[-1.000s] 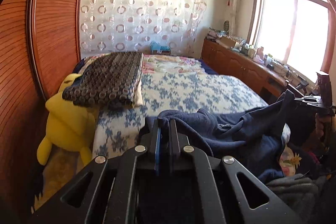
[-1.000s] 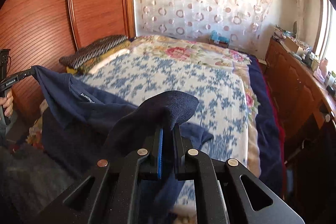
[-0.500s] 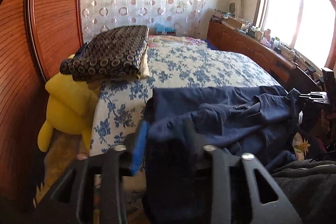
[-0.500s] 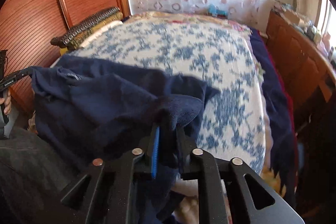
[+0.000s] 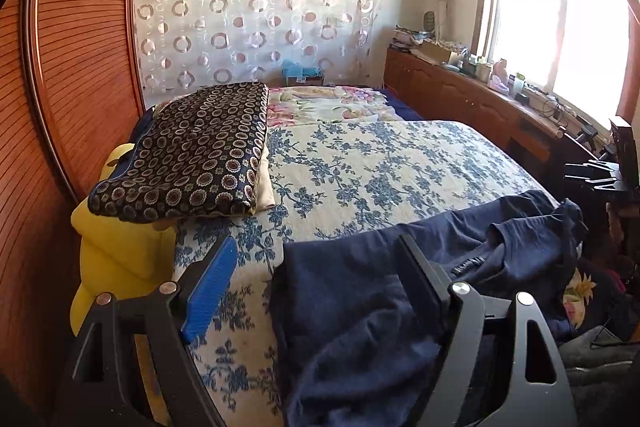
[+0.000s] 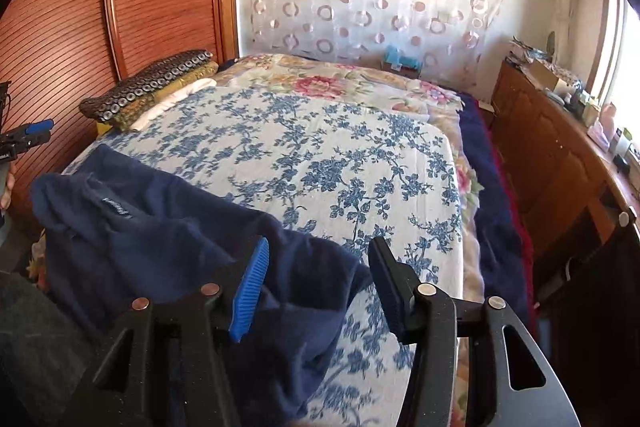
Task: Fold small clothes
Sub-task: 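Regrasp the folded shirt with both tools and lift it off the bed, then lower the folded shirt onto the bed and open both tools, then grasp the shirt edge with the right tool and pull it straight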
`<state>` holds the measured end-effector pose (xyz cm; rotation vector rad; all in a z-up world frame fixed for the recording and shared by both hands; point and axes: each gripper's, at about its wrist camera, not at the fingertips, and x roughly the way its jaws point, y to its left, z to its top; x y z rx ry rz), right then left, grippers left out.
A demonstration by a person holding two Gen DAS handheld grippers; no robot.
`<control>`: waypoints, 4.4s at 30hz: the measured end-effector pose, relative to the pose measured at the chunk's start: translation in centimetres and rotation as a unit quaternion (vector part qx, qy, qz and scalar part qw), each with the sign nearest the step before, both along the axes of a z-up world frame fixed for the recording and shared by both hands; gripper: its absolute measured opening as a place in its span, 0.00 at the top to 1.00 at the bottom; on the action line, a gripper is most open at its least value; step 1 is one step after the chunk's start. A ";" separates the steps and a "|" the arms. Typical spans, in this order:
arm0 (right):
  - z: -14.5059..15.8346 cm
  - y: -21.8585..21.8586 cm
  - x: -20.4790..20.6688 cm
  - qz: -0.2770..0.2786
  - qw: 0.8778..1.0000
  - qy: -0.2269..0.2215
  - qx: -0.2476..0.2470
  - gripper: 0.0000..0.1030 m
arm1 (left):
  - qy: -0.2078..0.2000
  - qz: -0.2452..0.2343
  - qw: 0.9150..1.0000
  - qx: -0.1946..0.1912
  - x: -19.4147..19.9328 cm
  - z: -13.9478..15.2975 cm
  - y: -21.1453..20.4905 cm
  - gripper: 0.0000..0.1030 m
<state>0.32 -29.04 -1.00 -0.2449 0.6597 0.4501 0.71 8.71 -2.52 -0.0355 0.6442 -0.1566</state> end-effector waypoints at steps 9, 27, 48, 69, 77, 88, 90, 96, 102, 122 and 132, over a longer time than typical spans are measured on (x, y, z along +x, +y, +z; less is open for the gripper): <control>-3.6 0.2 5.1 -0.016 0.998 0.057 0.010 0.38 | 0.103 -0.014 0.995 0.013 6.0 -4.2 0.5 0.36; -6.1 0.2 6.6 -0.008 0.995 0.097 0.037 0.38 | 0.168 -0.031 0.985 -0.027 8.0 -8.2 0.6 0.63; 3.8 -1.4 -3.0 0.029 0.996 -0.033 0.080 0.89 | -0.007 -0.067 0.997 -0.046 -1.2 3.9 -2.1 0.92; 19.3 -5.7 -16.3 0.065 0.965 -0.236 0.093 0.90 | -0.214 -0.056 0.974 -0.040 -6.4 20.0 -1.4 0.92; 21.3 -4.4 -11.4 0.041 0.965 -0.251 0.070 0.89 | -0.219 -0.026 0.975 -0.019 -0.4 22.0 -0.6 0.92; 10.5 1.4 12.3 -0.093 0.992 -0.086 -0.008 0.49 | -0.095 0.023 0.995 0.010 17.5 8.9 0.7 0.57; 7.8 0.9 14.2 -0.115 0.992 -0.058 0.001 0.49 | -0.065 0.011 0.998 0.003 17.7 6.3 0.4 0.55; 4.0 -0.7 12.9 -0.101 0.995 -0.017 0.018 0.49 | -0.037 -0.021 0.999 0.003 15.0 3.3 -0.7 0.23; 2.7 -4.1 11.8 -0.068 0.997 0.022 0.029 0.49 | -0.020 -0.034 0.999 0.013 11.5 1.8 -2.5 0.23; -0.8 -8.4 6.3 -0.030 0.993 0.100 0.057 0.49 | 0.069 0.000 0.997 0.022 5.1 -7.3 -1.8 0.23; -1.3 -8.2 7.2 -0.024 0.996 0.089 0.017 0.92 | 0.072 0.016 0.997 0.038 4.4 -8.3 -1.0 0.23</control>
